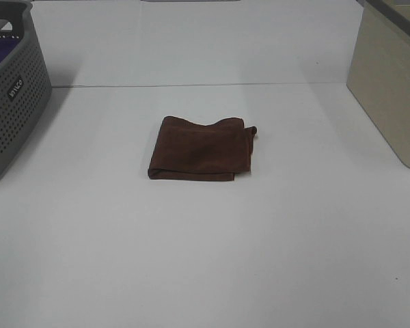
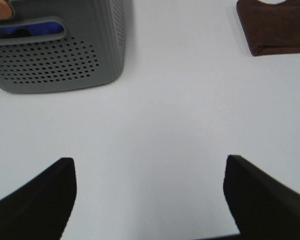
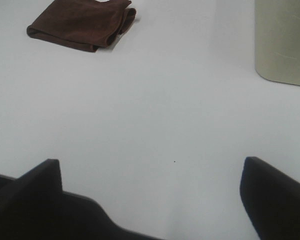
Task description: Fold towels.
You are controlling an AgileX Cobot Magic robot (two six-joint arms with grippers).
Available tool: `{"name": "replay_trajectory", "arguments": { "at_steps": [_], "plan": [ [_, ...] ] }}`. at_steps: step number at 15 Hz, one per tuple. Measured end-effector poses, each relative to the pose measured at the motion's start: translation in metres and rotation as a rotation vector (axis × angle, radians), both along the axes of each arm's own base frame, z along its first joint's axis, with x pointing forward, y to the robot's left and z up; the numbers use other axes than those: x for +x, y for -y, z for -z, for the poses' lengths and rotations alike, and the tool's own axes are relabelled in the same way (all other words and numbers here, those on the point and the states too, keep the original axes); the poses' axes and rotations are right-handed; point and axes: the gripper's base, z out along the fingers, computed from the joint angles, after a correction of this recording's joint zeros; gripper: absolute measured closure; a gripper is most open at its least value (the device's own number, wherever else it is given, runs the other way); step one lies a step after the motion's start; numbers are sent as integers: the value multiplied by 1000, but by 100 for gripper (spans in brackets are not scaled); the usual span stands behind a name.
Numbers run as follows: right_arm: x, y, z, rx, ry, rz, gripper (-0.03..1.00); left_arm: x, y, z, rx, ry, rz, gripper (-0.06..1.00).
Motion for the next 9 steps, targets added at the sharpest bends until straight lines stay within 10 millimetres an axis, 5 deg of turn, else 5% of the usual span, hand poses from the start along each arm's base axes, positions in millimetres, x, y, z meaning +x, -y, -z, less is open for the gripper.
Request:
{"name": "replay_trajectory", "arguments": {
  "at_steps": [9],
  "plan": [
    [-17, -1, 0, 14, 114, 19, 5, -15, -1, 0, -4, 94, -1, 19]
  ]
}}
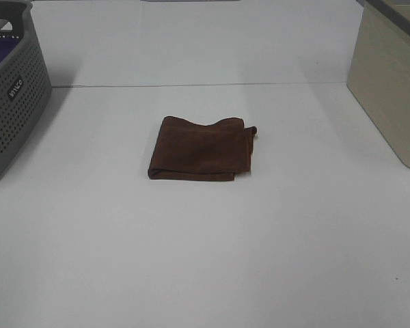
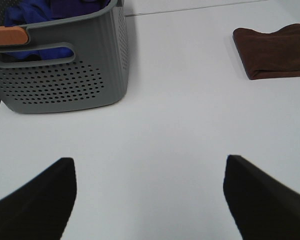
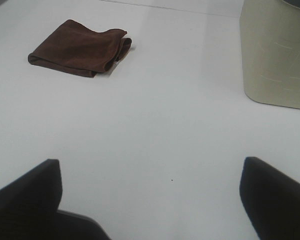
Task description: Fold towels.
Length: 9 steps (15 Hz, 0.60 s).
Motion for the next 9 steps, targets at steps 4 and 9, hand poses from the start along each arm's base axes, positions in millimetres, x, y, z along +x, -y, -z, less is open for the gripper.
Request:
{"name": "replay_trajectory", "arguments": {
  "at_steps": [4, 9],
  "plan": [
    [0, 0, 0, 0, 0, 0, 5, 0, 0, 0, 0, 0, 0, 19],
    [0, 0, 0, 2, 0, -2, 5, 0, 0, 0, 0, 0, 0, 19]
  ]
}}
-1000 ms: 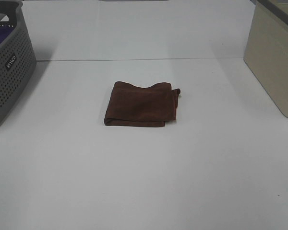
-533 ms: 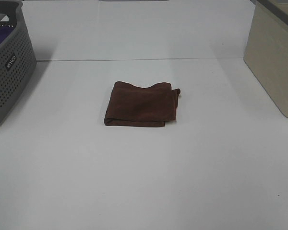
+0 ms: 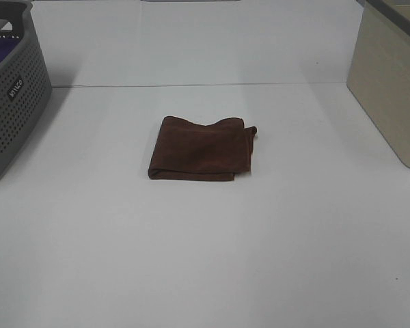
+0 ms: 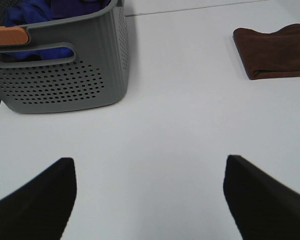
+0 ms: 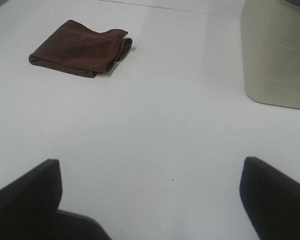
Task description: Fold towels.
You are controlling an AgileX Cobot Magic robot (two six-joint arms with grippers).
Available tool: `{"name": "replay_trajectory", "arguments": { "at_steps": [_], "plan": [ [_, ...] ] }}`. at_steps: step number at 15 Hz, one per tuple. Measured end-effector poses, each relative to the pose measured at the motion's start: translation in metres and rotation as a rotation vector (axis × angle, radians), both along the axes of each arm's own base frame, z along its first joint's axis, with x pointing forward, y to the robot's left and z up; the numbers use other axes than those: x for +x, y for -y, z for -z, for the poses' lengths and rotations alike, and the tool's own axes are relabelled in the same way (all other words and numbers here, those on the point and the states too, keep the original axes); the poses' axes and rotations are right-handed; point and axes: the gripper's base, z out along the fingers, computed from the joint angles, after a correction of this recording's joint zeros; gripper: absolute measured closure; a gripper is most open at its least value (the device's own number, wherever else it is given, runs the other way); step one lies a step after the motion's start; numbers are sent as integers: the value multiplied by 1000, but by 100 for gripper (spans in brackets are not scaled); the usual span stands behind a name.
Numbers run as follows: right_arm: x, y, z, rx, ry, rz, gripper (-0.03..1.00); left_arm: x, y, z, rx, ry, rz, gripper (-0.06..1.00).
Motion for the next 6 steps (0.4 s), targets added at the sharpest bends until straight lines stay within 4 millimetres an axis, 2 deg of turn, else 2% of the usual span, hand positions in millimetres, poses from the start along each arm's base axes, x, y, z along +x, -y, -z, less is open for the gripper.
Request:
{"name": "replay_trajectory", "arguments": {
  "at_steps": [6],
  "plan": [
    [0, 0, 0, 0, 0, 0, 5, 0, 0, 0, 0, 0, 0, 19]
  ]
}}
